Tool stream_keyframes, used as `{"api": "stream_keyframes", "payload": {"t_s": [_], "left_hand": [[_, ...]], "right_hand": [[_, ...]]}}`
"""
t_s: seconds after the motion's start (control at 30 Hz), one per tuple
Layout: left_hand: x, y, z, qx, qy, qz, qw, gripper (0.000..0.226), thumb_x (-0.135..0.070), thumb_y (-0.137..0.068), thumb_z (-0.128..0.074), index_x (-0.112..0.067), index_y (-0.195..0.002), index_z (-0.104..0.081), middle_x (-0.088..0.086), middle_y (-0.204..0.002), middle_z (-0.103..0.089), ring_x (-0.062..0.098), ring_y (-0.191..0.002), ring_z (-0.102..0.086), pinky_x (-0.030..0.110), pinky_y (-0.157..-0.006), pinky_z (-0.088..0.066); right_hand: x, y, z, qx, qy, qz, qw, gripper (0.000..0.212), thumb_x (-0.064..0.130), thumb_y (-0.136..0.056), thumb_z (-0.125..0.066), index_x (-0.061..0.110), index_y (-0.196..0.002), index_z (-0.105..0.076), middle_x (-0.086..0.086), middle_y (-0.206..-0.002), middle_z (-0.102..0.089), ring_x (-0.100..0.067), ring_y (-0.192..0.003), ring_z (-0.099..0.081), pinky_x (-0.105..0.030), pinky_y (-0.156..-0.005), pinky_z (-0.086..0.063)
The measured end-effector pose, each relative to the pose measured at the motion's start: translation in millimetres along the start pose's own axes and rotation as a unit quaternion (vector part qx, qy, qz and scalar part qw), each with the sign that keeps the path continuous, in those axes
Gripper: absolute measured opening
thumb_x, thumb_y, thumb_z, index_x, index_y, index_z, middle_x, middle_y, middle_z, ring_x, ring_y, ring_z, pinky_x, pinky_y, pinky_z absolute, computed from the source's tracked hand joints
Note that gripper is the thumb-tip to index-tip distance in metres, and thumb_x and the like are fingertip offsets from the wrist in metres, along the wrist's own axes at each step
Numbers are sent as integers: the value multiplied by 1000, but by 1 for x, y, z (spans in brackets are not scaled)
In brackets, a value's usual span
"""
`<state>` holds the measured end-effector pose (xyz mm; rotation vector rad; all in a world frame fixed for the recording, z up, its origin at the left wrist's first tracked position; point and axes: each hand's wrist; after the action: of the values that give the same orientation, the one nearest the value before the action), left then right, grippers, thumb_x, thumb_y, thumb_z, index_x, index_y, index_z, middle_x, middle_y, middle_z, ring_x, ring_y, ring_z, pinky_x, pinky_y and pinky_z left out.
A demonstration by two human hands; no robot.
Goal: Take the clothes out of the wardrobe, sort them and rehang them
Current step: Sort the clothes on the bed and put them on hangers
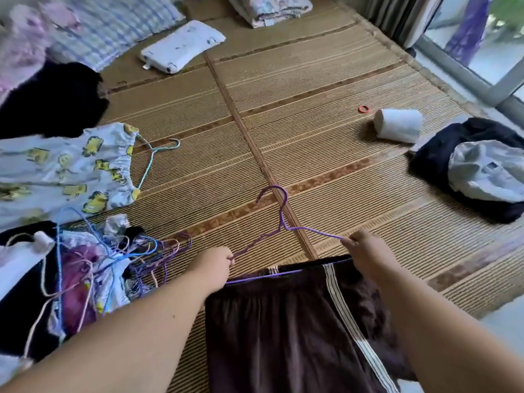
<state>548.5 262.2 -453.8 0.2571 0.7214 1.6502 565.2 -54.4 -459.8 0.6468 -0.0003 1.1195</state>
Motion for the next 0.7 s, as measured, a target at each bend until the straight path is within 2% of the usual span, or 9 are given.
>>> {"api": "stream_keyframes", "payload": {"t_s": [0.07,0.1,0.13,0.2,0.27,0.33,0.4,0.53,0.7], "left_hand": [[3,-12,-1,-11,13,14,1000,23,-21,-96,-41,-30,-80,-53,1,-101,-64,21,-88,-54,27,-72,-39],[6,-17,-1,-26,22,28,999,23,-20,-96,-41,-31,-83,-56,1,-106,-64,23,-93,-56,27,-72,-40],[9,-18,-1,-43,26,45,998,23,-19,-95,-41,-32,-90,-60,2,-111,-64,25,-98,-57,27,-73,-40],[14,-17,3,-64,19,63,996,35,-18,-94,-42,-37,-119,-57,0,-129,-55,26,-112,-54,32,-78,-42],[18,-11,6,-59,23,42,997,49,-20,-93,-44,-38,-139,-39,-2,-147,-36,25,-129,-42,39,-95,-42],[25,5,12,-50,41,5,998,59,-23,-92,-46,-36,-146,-26,-5,-156,-20,24,-138,-29,40,-108,-35],[34,25,20,-48,35,-36,998,64,-25,-91,-48,-36,-148,-20,-7,-158,-13,23,-141,-22,39,-112,-29],[77,75,40,-61,51,-53,995,65,-32,-88,-52,-35,-147,-24,-5,-158,-16,21,-141,-23,36,-113,-26],[169,134,67,-89,89,-56,990,63,-33,-85,-55,-34,-145,-32,0,-155,-24,19,-139,-30,34,-111,-30]], "right_hand": [[9,-17,-7,5,3,12,1000,37,48,-92,-49,14,-99,-61,-9,-92,-58,-21,-75,-53,-28,-64,-39],[14,-23,-11,14,-7,19,1000,40,47,-92,-50,13,-110,-61,-11,-98,-60,-25,-83,-56,-29,-71,-42],[18,-26,-15,27,-13,24,999,45,47,-91,-52,15,-122,-57,-14,-110,-59,-29,-99,-57,-31,-82,-45],[29,-19,-21,60,-6,37,997,59,46,-89,-56,18,-140,-42,-16,-136,-49,-32,-128,-43,-35,-104,-38],[40,-1,-26,86,11,59,994,65,42,-89,-58,18,-144,-34,-12,-144,-42,-28,-140,-28,-34,-110,-28],[54,25,-30,96,32,93,990,67,40,-88,-59,19,-146,-31,-10,-149,-34,-25,-141,-26,-32,-110,-27],[72,56,-36,106,33,125,986,68,39,-88,-60,22,-147,-30,-7,-152,-29,-21,-140,-27,-31,-111,-28],[128,128,-53,119,34,175,977,67,40,-89,-56,27,-148,-26,-1,-155,-23,-15,-142,-22,-31,-112,-27],[221,213,-84,129,38,233,963,63,40,-90,-54,29,-146,-28,2,-152,-27,-15,-136,-32,-29,-105,-34]]}}
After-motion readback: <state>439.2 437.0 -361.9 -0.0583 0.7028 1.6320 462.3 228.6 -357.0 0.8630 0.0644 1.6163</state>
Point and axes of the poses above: each hand's wrist, its own y-axis away from the middle knuckle, its own z-axis out of the back of the hand, x = y × z
